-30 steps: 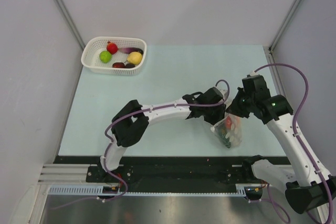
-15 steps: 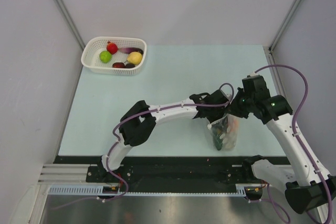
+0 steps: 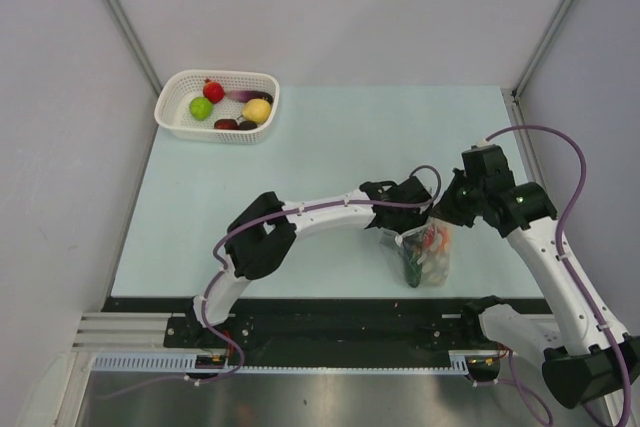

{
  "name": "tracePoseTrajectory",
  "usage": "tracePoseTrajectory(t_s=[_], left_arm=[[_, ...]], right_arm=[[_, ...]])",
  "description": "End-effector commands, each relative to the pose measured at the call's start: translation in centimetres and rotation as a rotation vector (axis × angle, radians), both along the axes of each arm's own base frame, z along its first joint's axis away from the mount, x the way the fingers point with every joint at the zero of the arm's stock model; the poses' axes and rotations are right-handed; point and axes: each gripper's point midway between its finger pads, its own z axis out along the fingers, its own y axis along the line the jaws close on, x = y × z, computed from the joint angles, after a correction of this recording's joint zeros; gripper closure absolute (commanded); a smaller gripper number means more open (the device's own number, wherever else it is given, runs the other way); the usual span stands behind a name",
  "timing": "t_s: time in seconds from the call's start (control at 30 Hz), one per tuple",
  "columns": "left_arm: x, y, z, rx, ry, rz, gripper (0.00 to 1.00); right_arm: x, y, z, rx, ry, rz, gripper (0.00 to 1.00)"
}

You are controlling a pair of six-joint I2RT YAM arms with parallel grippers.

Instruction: Open the zip-top bag and remove the fake food

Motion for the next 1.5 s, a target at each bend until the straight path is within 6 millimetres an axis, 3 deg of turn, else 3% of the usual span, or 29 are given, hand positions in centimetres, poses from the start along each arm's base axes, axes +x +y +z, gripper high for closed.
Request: tracePoseTrajectory(t_s=[0.0, 0.23, 0.37, 0.5, 0.6, 0.77, 0.9, 1.03, 1.13, 1.27, 1.47], left_arm=[[-0.9, 0.3, 0.4, 0.000, 0.012, -0.015, 0.42], [-0.7, -0.6, -1.9, 0.008, 0.032, -0.016, 0.34], [-0.6, -1.1, -1.6, -0.036, 0.016, -0.025, 0.28], [0.4, -1.3, -1.6, -0.053, -0.032, -0.010, 0.30], [0.9, -1.3, -1.3, -0.073, -0.054, -0.011, 0.36], [1.4, -1.4, -0.4, -0.110, -0.068, -0.034, 0.65], [1.9, -1.6, 3.1, -0.190, -0.079, -0.081, 0.80], [3.4, -2.1, 8.7, -0.303, -0.077, -0.103, 0.99], [4.2, -2.2, 11.2, -0.358, 0.004, -0.068, 1.00], [4.4, -2.4, 12.8, -0.408, 0.155, 0.005, 1.00], [4.7, -2.2, 16.0, -0.431, 0.235, 0.068, 1.00]], right_arm=[[0.3, -0.4, 0.6, -0.009, -0.046, -0.004, 1.00], [0.2, -0.5, 0.5, -0.011, -0.042, 0.000, 1.00], [0.1, -0.6, 0.3, -0.020, -0.037, 0.006, 1.00], [0.2, -0.7, 0.4, -0.025, -0.047, 0.004, 1.00], [0.0, -0.8, 0.2, -0.035, -0.044, 0.015, 1.00], [0.3, -1.7, 0.3, -0.091, -0.077, 0.019, 1.00], [1.0, -1.5, 1.0, -0.108, -0.147, 0.080, 1.00], [1.2, -0.1, 2.0, -0.080, -0.208, 0.192, 1.00], [0.9, 0.7, 3.2, -0.059, -0.274, 0.258, 1.00], [0.5, 1.2, 4.4, -0.067, -0.354, 0.338, 1.00], [0.4, 0.9, 4.7, -0.101, -0.388, 0.379, 1.00]])
